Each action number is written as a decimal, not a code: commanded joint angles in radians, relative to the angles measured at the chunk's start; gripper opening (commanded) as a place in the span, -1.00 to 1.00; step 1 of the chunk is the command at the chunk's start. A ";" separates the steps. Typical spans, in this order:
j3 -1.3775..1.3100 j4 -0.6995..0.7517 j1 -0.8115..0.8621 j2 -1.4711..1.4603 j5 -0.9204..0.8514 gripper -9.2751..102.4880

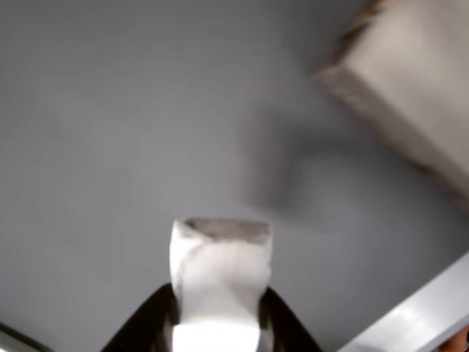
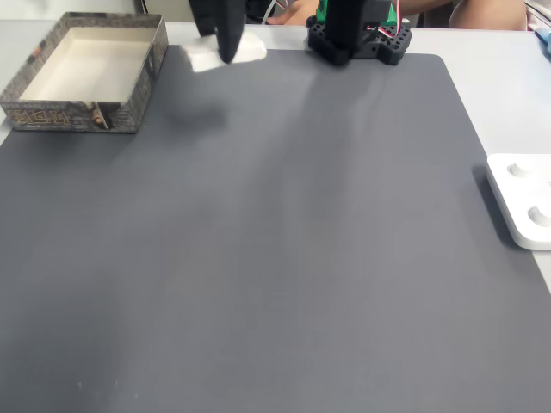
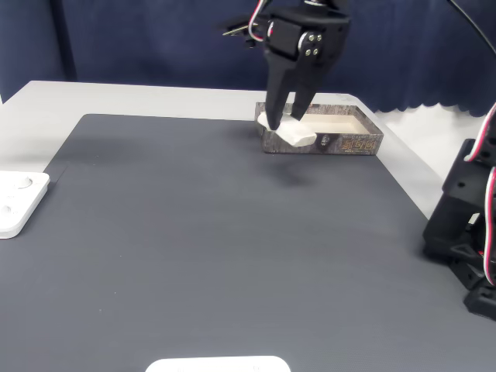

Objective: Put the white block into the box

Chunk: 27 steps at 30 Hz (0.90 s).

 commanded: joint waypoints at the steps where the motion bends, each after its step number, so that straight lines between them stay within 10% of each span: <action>1: -0.104 0.002 0.107 -0.012 0.064 -0.86; 27: -0.683 0.002 0.469 -0.495 0.399 -0.86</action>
